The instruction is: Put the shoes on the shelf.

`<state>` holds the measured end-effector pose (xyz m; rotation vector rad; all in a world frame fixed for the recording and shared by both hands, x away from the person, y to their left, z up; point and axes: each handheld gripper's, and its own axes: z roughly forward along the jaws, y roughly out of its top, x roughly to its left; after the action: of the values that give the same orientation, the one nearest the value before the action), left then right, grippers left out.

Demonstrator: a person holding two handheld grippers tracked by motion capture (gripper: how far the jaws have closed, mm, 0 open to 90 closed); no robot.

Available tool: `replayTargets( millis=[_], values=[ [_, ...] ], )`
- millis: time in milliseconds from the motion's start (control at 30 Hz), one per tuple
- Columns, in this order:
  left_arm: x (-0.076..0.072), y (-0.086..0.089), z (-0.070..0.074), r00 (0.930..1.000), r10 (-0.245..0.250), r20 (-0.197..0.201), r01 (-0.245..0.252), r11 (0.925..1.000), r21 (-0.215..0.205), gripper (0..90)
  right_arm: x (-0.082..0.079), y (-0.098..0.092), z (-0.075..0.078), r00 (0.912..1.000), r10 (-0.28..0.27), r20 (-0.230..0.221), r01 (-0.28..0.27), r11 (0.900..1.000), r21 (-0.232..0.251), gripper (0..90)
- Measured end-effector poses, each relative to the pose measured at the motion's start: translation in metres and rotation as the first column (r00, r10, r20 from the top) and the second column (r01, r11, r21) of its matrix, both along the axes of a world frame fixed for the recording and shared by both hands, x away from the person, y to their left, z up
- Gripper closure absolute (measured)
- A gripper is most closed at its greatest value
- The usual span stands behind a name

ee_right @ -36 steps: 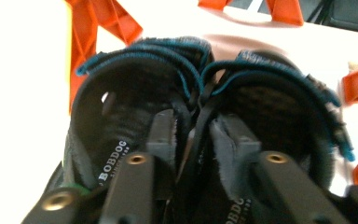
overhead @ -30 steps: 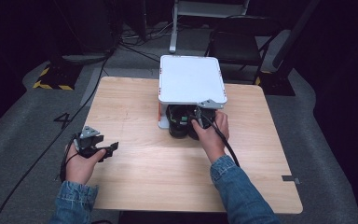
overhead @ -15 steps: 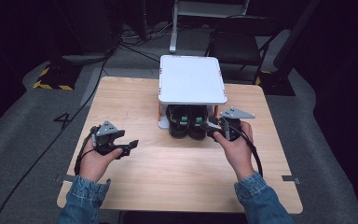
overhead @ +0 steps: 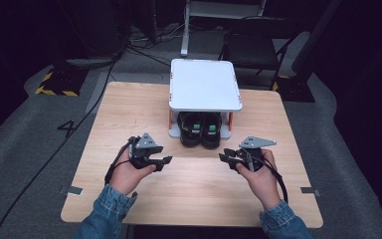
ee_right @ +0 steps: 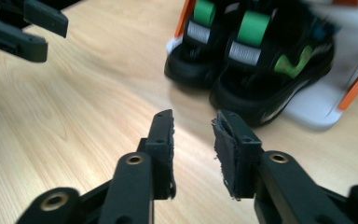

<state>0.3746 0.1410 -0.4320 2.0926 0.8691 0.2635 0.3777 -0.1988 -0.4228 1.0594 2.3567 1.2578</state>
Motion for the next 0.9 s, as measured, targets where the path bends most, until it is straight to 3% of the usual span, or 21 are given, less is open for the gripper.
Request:
replayTargets(
  millis=[167,267,567,633,700,800,900],
  values=[
    [0.01,-0.023,-0.016,0.9977,-0.034,-0.059,0.036,0.9989,0.029,65.5,0.008,0.009,-0.019,0.9994,-0.001,-0.035,0.0,1.0,-0.019,74.7],
    [0.019,-0.034,-0.023,0.995,-0.036,-0.093,0.037,0.9993,0.009,71.3,0.014,0.017,-0.03,0.9985,-0.005,-0.055,0.004,1.0,-0.02,76.8],
    [0.053,-0.061,-0.04,0.9973,0.005,-0.073,-0.004,1.0,0.003,78.7,0.039,0.025,-0.049,0.9927,-0.071,-0.098,0.072,0.997,0.011,81.5],
    [0.06,-0.064,-0.045,0.9966,0.02,-0.08,-0.022,0.9996,-0.019,79.0,0.044,0.027,-0.053,0.9924,-0.078,-0.095,0.081,0.996,0.024,82.5],
    [0.065,-0.066,-0.049,0.9967,0.039,-0.072,-0.039,0.9992,-0.007,79.0,0.048,0.027,-0.056,0.9918,-0.09,-0.09,0.093,0.995,0.028,82.9],
    [0.072,-0.064,-0.049,0.9933,0.042,-0.107,-0.044,0.9988,-0.019,83.9,0.054,0.028,-0.059,0.9914,-0.105,-0.078,0.108,0.994,0.032,83.3],
    [0.076,-0.067,-0.05,0.9948,0.063,-0.08,-0.063,0.998,0.0,84.7,0.059,0.026,-0.06,0.991,-0.105,-0.083,0.11,0.993,0.054,88.3]
  ],
)
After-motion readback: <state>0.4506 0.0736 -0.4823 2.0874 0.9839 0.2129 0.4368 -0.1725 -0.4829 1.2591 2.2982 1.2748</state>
